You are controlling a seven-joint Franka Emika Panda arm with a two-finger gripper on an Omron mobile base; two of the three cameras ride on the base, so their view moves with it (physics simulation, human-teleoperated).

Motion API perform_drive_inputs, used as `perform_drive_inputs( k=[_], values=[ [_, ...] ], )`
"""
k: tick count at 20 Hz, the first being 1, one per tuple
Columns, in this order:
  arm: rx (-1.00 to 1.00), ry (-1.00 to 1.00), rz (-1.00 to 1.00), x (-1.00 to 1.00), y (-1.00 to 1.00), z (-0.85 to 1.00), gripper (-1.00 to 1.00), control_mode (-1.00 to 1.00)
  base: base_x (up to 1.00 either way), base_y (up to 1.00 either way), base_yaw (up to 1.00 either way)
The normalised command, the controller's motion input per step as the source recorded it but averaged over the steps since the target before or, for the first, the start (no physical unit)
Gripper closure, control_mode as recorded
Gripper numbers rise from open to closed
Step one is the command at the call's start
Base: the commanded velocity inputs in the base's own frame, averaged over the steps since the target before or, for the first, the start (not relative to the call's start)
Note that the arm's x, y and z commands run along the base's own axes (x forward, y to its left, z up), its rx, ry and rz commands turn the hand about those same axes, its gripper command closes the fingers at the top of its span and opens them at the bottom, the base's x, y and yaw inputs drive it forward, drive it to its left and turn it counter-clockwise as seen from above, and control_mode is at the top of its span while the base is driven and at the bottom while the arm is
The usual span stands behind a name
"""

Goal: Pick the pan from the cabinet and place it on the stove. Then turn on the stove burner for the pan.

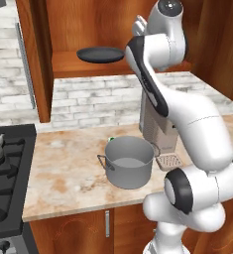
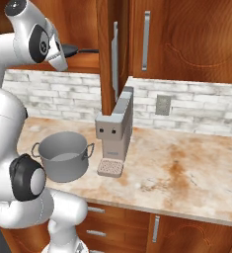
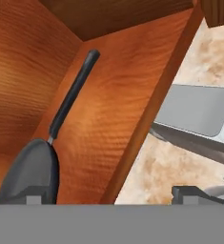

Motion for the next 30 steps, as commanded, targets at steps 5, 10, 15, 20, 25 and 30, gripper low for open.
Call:
perform_drive_inputs(
  k=[5,10,15,20,25,30],
  values=[
    [-0.01,0.04,-0.1,0.63,-0.13,0.0,-1.0,-1.0,0.0,0.0,0.0],
    [-0.02,0.01,-0.07,0.52,-0.12,0.0,-1.0,-1.0,0.0,0.0,0.0],
    [-0.01,0.0,-0.08,0.4,-0.12,0.0,-1.0,-1.0,0.0,0.0,0.0],
    [0.0,0.0,-0.02,0.2,0.0,0.0,-1.0,-1.0,0.0,0.0,0.0],
    [0.0,0.0,-0.01,0.22,0.0,0.0,-1.0,-1.0,0.0,0.0,0.0],
    [0.0,0.01,0.0,0.26,0.0,0.0,-1.0,-1.0,0.0,0.0,0.0]
  ],
)
